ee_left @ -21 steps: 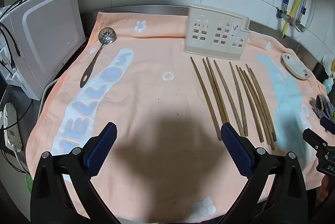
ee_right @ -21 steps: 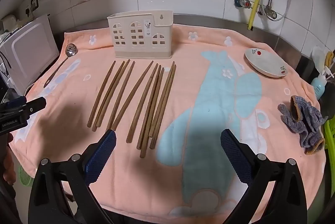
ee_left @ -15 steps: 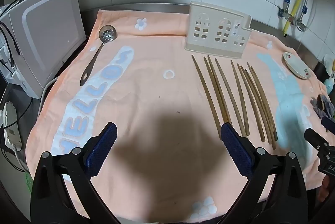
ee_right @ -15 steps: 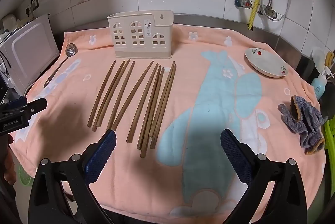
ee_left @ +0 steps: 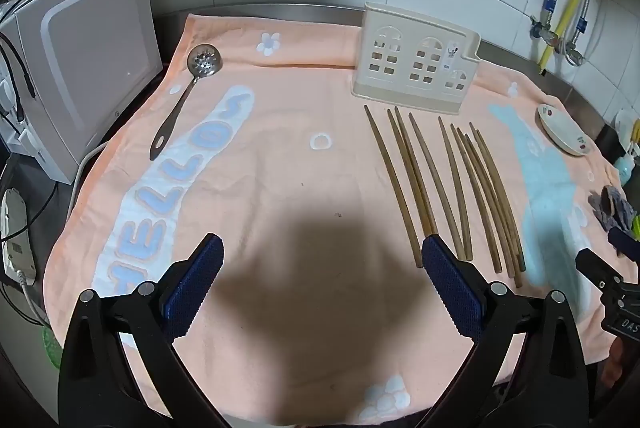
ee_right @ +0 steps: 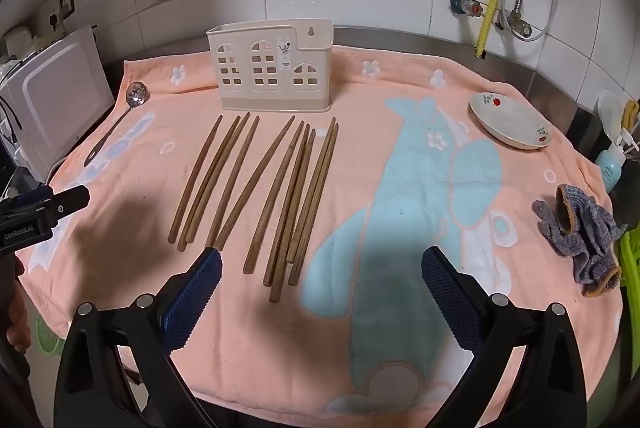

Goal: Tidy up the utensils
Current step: 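Move both tools over the row of wooden chopsticks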

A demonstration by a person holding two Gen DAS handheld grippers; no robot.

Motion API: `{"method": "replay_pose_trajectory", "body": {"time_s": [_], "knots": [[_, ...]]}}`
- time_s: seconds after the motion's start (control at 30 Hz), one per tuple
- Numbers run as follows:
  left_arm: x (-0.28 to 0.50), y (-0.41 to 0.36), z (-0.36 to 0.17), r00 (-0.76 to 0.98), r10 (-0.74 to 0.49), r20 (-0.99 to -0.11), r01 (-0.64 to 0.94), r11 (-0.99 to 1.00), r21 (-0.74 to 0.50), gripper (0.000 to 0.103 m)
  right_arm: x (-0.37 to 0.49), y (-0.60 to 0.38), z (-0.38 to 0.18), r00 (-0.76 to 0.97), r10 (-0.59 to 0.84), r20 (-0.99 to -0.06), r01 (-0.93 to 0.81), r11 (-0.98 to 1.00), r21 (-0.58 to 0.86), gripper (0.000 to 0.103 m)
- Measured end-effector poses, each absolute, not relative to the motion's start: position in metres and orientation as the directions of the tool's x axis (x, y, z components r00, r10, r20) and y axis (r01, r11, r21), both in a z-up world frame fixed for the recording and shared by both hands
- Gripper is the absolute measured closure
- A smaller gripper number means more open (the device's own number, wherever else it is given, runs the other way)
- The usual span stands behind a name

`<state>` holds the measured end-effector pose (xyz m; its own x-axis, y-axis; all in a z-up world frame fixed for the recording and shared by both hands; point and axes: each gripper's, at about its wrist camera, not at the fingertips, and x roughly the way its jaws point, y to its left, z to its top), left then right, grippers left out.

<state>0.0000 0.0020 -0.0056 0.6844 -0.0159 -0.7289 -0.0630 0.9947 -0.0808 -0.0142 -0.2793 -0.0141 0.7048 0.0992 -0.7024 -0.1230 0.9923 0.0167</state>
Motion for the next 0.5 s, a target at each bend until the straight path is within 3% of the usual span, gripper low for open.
{"method": "replay_pose_trajectory", "body": {"time_s": [0.5], "knots": [[0.006, 0.009, -0.009, 0.671, -0.009, -0.742, -0.077, 0.994, -0.081, 0.005, -0.013, -0.279, -0.015, 0.704, 0.098, -0.703, -0.122, 0.992, 0.016, 0.006]]}}
